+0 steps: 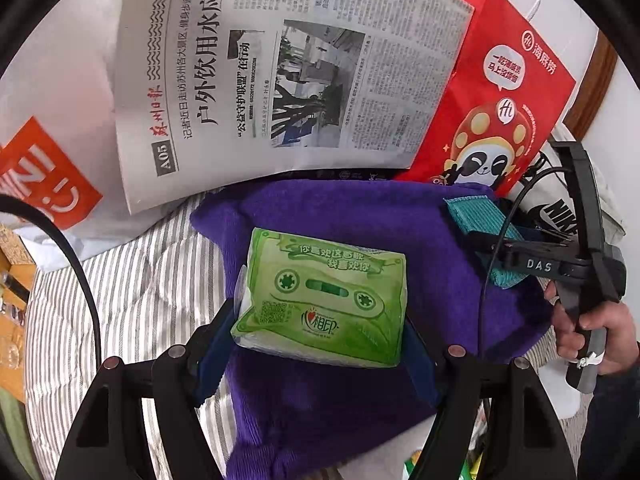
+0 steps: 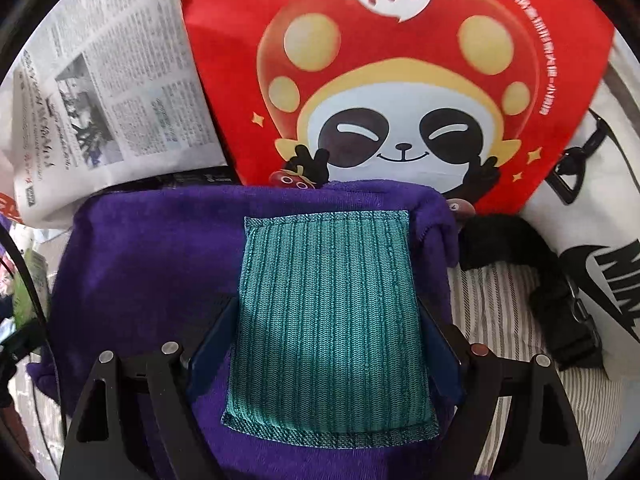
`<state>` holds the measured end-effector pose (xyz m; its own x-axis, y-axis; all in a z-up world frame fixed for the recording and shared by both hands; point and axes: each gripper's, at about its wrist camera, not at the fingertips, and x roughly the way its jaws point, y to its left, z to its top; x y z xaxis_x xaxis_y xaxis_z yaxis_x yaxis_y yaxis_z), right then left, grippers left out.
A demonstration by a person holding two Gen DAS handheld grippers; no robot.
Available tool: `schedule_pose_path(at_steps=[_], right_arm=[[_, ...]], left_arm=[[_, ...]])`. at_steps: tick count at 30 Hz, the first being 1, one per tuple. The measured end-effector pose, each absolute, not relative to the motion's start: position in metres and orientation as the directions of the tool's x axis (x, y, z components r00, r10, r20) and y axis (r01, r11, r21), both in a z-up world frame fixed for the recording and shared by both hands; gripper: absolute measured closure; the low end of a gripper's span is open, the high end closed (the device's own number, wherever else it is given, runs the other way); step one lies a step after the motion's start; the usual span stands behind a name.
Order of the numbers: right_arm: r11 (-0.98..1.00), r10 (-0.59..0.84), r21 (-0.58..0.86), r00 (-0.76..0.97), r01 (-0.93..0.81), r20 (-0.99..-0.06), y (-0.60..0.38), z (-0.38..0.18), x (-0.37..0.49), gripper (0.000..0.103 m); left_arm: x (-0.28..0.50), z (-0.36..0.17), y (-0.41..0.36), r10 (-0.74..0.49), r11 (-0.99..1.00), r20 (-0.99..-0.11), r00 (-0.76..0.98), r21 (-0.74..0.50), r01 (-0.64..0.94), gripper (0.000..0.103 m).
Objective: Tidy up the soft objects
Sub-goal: 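Place the teal cloth on the purple towel with the right tool while left carries wipes, then lower the wipe pack onto the purple towel and open the left tool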
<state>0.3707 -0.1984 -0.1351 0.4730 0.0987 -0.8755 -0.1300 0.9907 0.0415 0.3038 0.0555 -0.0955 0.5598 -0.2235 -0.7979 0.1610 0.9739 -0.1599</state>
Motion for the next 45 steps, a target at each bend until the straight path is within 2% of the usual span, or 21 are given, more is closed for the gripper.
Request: schedule_pose_path(at_steps=[5,15,22,30,33,41,45], right_arm=[[0.989,0.081,0.019,0.438,-0.144,-0.895,-0.196,-0.156,0.379,0.017],[0.983,0.082,0.006,0.408,-0.184,-0.909,-0.192,-0.163,0.379,0.014],[0.981,0.126,0.056,0.393,-0.185,-0.911,-0.199,-0.159,0.369,0.013],[0.986,0.116,0.048,0.436,-0.162,-0.893,-0.218,-0.124,0.34,0.012],[0.99,0.103,0.042,0.468,-0.138,-0.878,-0.231,-0.109,0.324,0.012],[0.993,0.122,0.106,0.513,-0.059,-0.85,-0.281,-0.078,0.281,0.012],[0.992,0.118,0.122,0.539,-0.028,-0.834,-0.293,-0.064,0.258,0.012]], left_arm=[[0.307,-0.101,0.055,-0.233,0.972,-0.8,0.553,-0.168,0.166,0.029],[0.315,-0.113,0.052,-0.222,0.974,-0.809,0.544,-0.158,0.161,0.029],[0.325,-0.112,0.046,-0.208,0.976,-0.82,0.533,-0.139,0.167,0.029],[0.351,-0.12,0.029,-0.135,0.986,-0.829,0.542,-0.056,0.16,0.029],[0.366,-0.13,0.028,-0.134,0.988,-0.845,0.518,-0.072,0.138,0.029],[0.384,-0.148,0.003,-0.014,0.988,-0.879,0.477,0.061,0.142,0.029],[0.386,-0.148,-0.005,-0.001,0.985,-0.879,0.477,0.082,0.154,0.026]])
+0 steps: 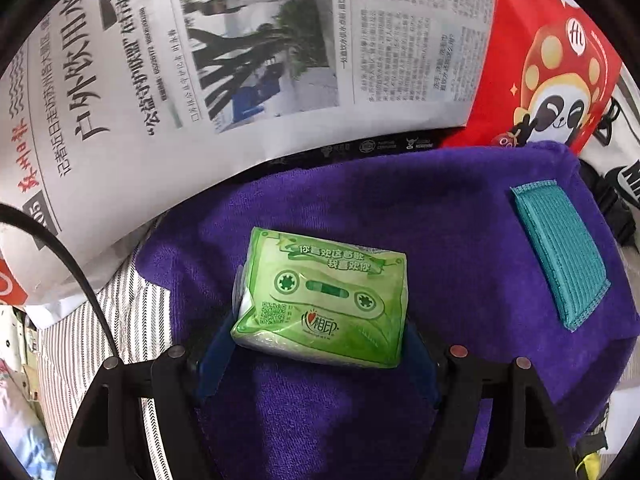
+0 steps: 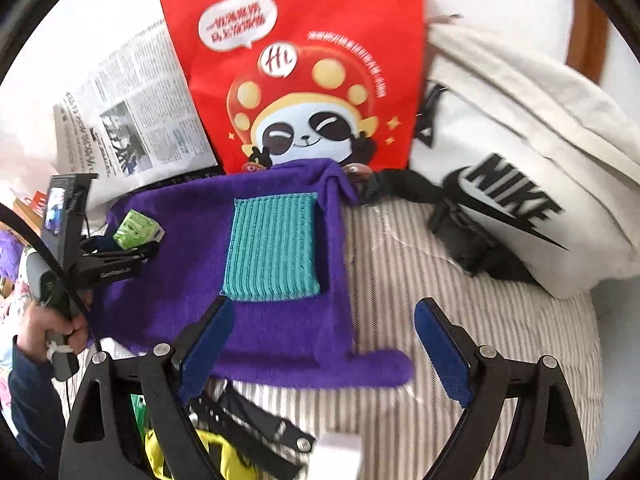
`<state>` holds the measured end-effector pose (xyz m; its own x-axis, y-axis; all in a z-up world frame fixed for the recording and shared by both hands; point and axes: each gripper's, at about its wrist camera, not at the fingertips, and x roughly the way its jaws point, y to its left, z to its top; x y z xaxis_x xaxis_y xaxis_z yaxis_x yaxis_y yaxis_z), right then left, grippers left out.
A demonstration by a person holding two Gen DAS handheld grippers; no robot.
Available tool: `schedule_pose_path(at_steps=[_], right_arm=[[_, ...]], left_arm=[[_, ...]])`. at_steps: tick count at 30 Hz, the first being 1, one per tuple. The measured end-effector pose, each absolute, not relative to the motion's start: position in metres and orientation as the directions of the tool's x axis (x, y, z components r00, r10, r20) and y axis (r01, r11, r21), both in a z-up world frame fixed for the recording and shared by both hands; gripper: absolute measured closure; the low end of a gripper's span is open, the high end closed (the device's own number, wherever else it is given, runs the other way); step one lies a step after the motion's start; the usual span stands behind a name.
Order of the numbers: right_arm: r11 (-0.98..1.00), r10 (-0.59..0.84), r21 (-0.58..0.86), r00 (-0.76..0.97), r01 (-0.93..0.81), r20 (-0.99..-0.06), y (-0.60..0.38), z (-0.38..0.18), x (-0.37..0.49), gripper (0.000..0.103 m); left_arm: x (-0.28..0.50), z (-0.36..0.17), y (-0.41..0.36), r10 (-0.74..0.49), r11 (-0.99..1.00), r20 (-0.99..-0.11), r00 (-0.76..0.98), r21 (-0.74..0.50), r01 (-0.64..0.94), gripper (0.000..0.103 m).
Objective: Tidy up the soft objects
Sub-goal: 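Lower the wipe pack onto the purple towel and open the left tool, then grasp the white tissue with the left tool while the right tool grasps the white sponge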
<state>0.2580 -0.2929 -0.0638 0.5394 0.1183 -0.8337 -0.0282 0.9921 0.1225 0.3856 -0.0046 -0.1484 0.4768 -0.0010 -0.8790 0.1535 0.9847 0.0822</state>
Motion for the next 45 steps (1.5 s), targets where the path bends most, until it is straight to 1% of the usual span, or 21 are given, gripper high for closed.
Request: schedule_pose_path(at_steps=[3,5,7,12,16,19,23,25,28,30,34,38,41,42,43,44,45], right_arm=[[0.991,0.118,0.135,0.561,-0.012,-0.82,-0.299,-0.058,0.245,0.012],[0.99,0.114,0.141,0.56,0.006,-0.82,-0.304,-0.059,0.236,0.012],[0.99,0.1,0.137,0.561,0.024,-0.821,-0.309,-0.06,0.227,0.012],[0.989,0.077,0.135,0.568,0.06,-0.82,-0.316,-0.059,0.203,0.012],[0.986,0.086,0.15,0.574,0.066,-0.814,-0.315,-0.053,0.185,0.012],[0.982,0.11,0.179,0.589,0.06,-0.801,-0.312,-0.047,0.17,0.012],[0.981,0.107,0.183,0.599,0.068,-0.794,-0.304,-0.042,0.155,0.012],[0.981,0.104,0.18,0.605,0.066,-0.789,-0.3,-0.04,0.148,0.012],[0.979,0.114,0.191,0.606,0.064,-0.787,-0.295,-0.041,0.136,0.012],[0.98,0.125,0.192,0.601,0.049,-0.789,-0.291,-0.043,0.13,0.012],[0.982,0.133,0.188,0.61,0.028,-0.781,-0.286,-0.045,0.118,0.012],[0.98,0.15,0.199,0.6,0.015,-0.786,-0.286,-0.052,0.113,0.012],[0.979,0.153,0.202,0.582,0.02,-0.799,-0.288,-0.061,0.113,0.012],[0.979,0.15,0.202,0.578,0.026,-0.802,-0.29,-0.064,0.113,0.012],[0.979,0.151,0.204,0.577,0.028,-0.803,-0.291,-0.065,0.113,0.012],[0.978,0.153,0.208,0.573,0.03,-0.805,-0.293,-0.068,0.113,0.012],[0.978,0.153,0.209,0.571,0.032,-0.806,-0.294,-0.069,0.113,0.012]], left_arm=[[0.388,-0.15,-0.004,-0.014,0.986,-0.884,0.468,0.066,0.153,0.023],[0.389,-0.153,-0.008,-0.03,0.983,-0.892,0.452,0.055,0.176,0.016],[0.387,-0.154,-0.011,-0.028,0.978,-0.902,0.431,0.064,0.197,0.012],[0.38,-0.15,-0.016,-0.006,0.981,-0.911,0.413,0.074,0.179,0.012],[0.356,-0.128,-0.015,0.004,0.982,-0.897,0.442,0.086,0.166,0.012],[0.328,-0.106,-0.013,-0.001,0.98,-0.876,0.482,0.094,0.173,0.012],[0.276,-0.089,-0.002,-0.038,0.98,-0.866,0.498,0.065,0.188,0.012],[0.253,-0.09,0.006,-0.057,0.982,-0.869,0.492,0.041,0.186,0.012],[0.231,-0.103,0.018,-0.125,0.983,-0.881,0.457,-0.047,0.179,0.012],[0.215,-0.112,0.02,-0.146,0.984,-0.886,0.441,-0.083,0.158,0.012],[0.21,-0.136,0.027,-0.206,0.978,-0.89,0.406,-0.177,0.109,0.012],[0.216,-0.149,0.016,-0.24,0.971,-0.883,0.403,-0.222,0.093,0.012],[0.22,-0.153,0.009,-0.237,0.971,-0.889,0.392,-0.233,0.057,0.014],[0.222,-0.154,0.007,-0.225,0.973,-0.893,0.389,-0.228,0.039,0.017],[0.224,-0.155,0.004,-0.202,0.977,-0.897,0.392,-0.212,0.018,0.024],[0.225,-0.154,0.002,-0.167,0.983,-0.902,0.397,-0.182,0.0,0.037],[0.225,-0.154,0.001,-0.138,0.988,-0.908,0.395,-0.156,-0.014,0.043]])
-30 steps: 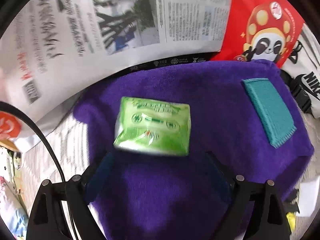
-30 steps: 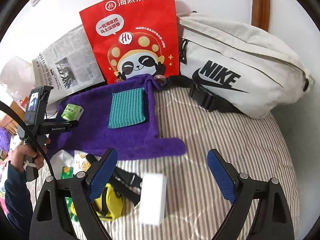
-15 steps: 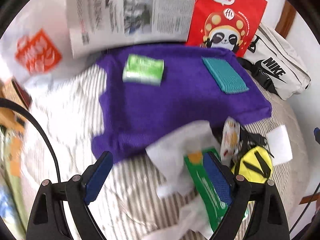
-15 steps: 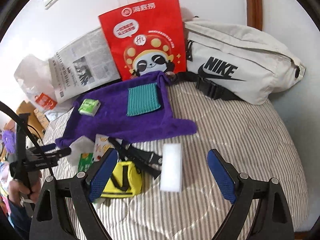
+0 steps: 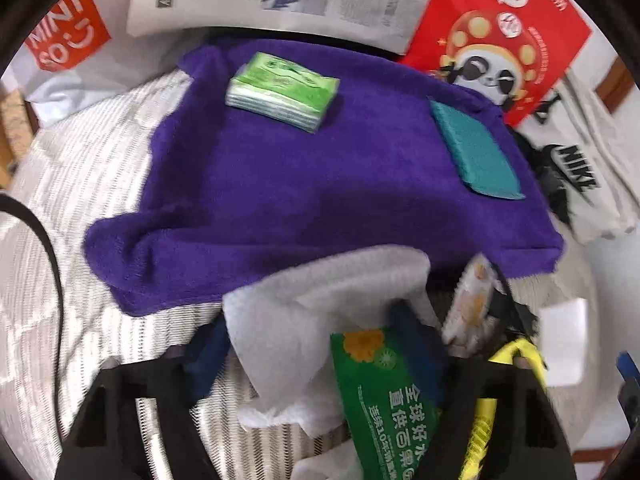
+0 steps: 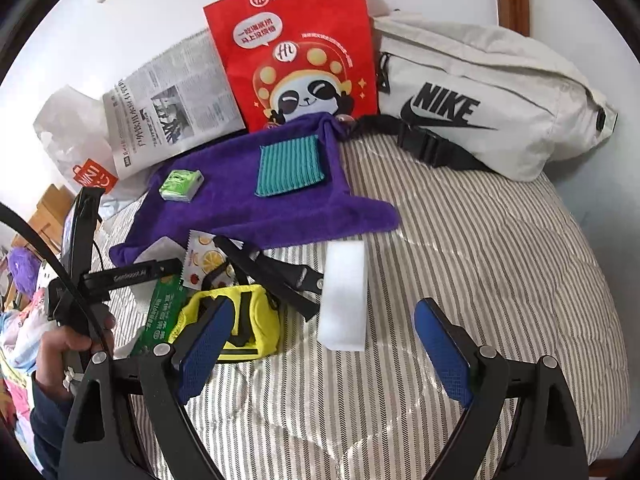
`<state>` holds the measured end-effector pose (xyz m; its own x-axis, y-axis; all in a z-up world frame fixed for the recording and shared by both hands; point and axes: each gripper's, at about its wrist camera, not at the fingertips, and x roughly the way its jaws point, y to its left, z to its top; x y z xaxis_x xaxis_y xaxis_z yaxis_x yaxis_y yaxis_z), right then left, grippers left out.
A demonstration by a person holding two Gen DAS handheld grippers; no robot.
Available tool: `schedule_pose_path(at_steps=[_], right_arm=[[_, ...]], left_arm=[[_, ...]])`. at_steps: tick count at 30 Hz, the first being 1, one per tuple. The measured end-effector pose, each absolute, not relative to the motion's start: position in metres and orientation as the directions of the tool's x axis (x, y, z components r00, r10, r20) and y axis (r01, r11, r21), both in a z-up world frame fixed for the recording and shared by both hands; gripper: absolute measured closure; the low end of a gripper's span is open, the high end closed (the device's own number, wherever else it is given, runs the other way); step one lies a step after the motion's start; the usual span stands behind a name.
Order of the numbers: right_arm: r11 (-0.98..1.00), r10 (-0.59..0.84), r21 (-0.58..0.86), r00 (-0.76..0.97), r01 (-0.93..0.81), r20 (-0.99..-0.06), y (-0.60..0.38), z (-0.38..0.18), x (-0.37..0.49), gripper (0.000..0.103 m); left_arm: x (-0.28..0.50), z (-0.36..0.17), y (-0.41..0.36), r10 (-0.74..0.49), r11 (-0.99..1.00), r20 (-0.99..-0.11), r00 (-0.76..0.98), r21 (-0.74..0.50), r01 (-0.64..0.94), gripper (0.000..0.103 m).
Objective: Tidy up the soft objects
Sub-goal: 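Grasp the white tissue with the left tool while the right tool grasps the white sponge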
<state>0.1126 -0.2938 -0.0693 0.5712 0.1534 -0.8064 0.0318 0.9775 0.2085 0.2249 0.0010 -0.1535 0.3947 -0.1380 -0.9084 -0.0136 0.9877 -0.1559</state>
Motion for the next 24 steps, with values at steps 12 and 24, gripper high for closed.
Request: schedule_pose_path(at_steps=[12,24], right_arm=[[0.981,0.153,0.192,0.558,0.012,-0.815,-0.287,-0.078,0.112,0.012],[0.986,0.145,0.168,0.539,-0.006,-0.83,-0.273,-0.082,0.114,0.012]], left_arm=[[0.196,-0.136,0.039,-0.229,0.97,-0.873,0.431,-0.244,0.021,0.096],[0.183,-0.134,0.082,-0.198,0.976,-0.861,0.468,-0.219,0.011,0.095]])
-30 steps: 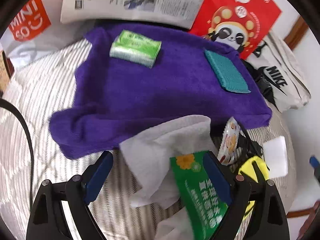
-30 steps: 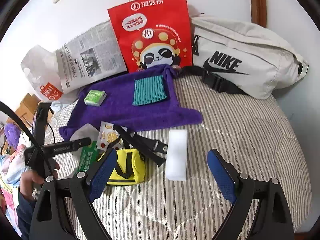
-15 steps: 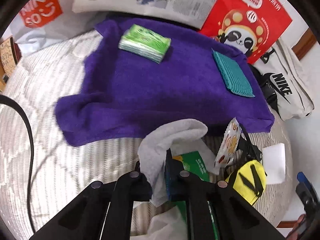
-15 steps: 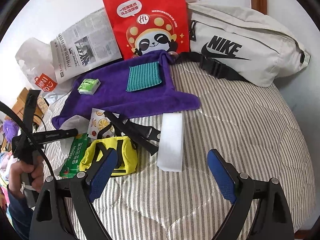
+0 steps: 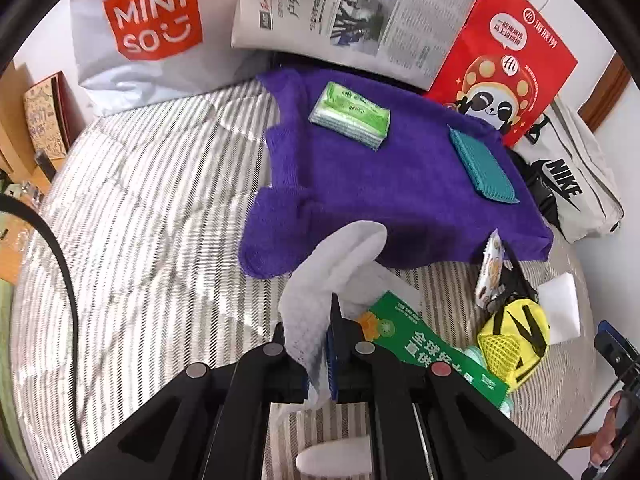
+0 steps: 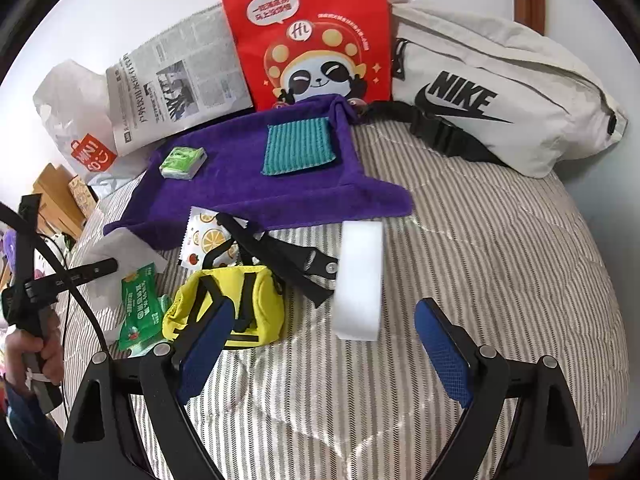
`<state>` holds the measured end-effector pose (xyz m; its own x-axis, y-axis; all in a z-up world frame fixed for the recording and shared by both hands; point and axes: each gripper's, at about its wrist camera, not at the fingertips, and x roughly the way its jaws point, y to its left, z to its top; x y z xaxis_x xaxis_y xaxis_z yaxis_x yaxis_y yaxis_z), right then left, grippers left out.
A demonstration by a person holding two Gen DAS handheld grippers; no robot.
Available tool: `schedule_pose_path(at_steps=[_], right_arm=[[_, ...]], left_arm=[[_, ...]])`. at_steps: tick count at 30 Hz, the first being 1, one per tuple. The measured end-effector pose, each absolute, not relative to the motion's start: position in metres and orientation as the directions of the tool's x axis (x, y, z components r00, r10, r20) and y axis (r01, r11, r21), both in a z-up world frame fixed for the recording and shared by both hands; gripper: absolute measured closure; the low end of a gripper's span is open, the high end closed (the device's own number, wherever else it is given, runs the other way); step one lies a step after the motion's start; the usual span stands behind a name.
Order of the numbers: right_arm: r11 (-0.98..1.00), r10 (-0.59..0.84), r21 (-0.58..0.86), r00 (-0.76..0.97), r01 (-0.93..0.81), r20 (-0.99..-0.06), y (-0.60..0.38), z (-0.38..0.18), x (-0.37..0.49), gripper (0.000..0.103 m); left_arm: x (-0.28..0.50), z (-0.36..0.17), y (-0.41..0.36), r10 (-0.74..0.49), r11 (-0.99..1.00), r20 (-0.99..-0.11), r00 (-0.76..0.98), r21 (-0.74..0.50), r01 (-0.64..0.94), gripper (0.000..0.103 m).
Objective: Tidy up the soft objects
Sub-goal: 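Grasp the white tissue with the left tool while the right tool grasps the white sponge, then carry the sponge onto the teal cloth with the right tool while left carries tissue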
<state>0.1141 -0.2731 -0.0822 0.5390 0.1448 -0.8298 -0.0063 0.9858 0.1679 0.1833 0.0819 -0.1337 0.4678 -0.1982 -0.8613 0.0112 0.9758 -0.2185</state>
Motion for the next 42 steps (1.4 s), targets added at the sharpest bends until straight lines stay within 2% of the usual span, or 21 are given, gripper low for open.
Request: schedule_pose_path(at_steps=[1,4,5,8,9,10,11,17,22,25,28,30,33,37,42], right_arm=[[0.987,0.144,0.162,0.535,-0.012,-0.833,-0.271,-0.083,0.114,0.012],[0.99,0.133,0.138,0.528,-0.03,-0.839,-0.265,-0.086,0.113,0.012],[0.991,0.13,0.134,0.524,-0.03,-0.842,-0.265,-0.087,0.113,0.012],[0.992,0.116,0.12,0.519,-0.024,-0.847,-0.266,-0.089,0.112,0.012],[0.993,0.113,0.119,0.52,-0.023,-0.847,-0.268,-0.089,0.111,0.012],[0.993,0.108,0.117,0.522,-0.016,-0.846,-0.27,-0.089,0.11,0.012],[0.993,0.101,0.114,0.524,-0.008,-0.846,-0.274,-0.089,0.11,0.012],[0.99,0.084,0.131,0.528,0.053,-0.845,-0.292,-0.092,0.114,0.012],[0.988,0.054,0.12,0.508,0.099,-0.86,-0.299,-0.107,0.126,0.012],[0.985,0.041,0.118,0.487,0.127,-0.873,-0.299,-0.121,0.138,0.013],[0.986,0.03,0.104,0.474,0.131,-0.88,-0.295,-0.133,0.148,0.023],[0.989,0.03,0.095,0.469,0.115,-0.883,-0.292,-0.138,0.151,0.049],[0.987,0.075,0.132,0.47,0.09,-0.88,-0.291,-0.139,0.151,0.073],[0.989,0.068,0.125,0.5,0.083,-0.863,-0.288,-0.127,0.147,0.074],[0.994,0.057,0.096,0.544,0.044,-0.837,-0.282,-0.104,0.143,0.074]], left_arm=[[0.185,-0.136,0.08,-0.211,0.974,-0.859,0.467,-0.227,0.022,0.092],[0.193,-0.142,0.07,-0.25,0.965,-0.853,0.459,-0.257,0.048,0.065],[0.194,-0.143,0.067,-0.239,0.968,-0.854,0.462,-0.244,0.049,0.062],[0.199,-0.145,0.059,-0.191,0.98,-0.854,0.484,-0.191,0.05,0.065],[0.199,-0.146,0.058,-0.187,0.981,-0.856,0.482,-0.187,0.049,0.072],[0.2,-0.149,0.06,-0.19,0.98,-0.86,0.473,-0.194,0.041,0.091],[0.199,-0.15,0.062,-0.201,0.977,-0.859,0.471,-0.209,0.036,0.095],[0.182,-0.141,0.077,-0.218,0.973,-0.837,0.502,-0.227,0.043,0.095],[0.167,-0.136,0.087,-0.078,0.996,-0.854,0.514,-0.085,0.01,0.095],[0.166,-0.146,0.09,-0.068,0.997,-0.865,0.498,-0.078,0.001,0.095],[0.164,-0.148,0.09,-0.068,0.997,-0.86,0.506,-0.078,0.0,0.095],[0.165,-0.148,0.09,-0.068,0.997,-0.862,0.503,-0.076,0.005,0.095],[0.165,-0.149,0.09,-0.076,0.996,-0.86,0.505,-0.086,0.003,0.095],[0.164,-0.148,0.098,-0.134,0.987,-0.849,0.511,-0.159,-0.004,0.095],[0.16,-0.138,0.102,-0.161,0.983,-0.837,0.524,-0.185,0.007,0.095]])
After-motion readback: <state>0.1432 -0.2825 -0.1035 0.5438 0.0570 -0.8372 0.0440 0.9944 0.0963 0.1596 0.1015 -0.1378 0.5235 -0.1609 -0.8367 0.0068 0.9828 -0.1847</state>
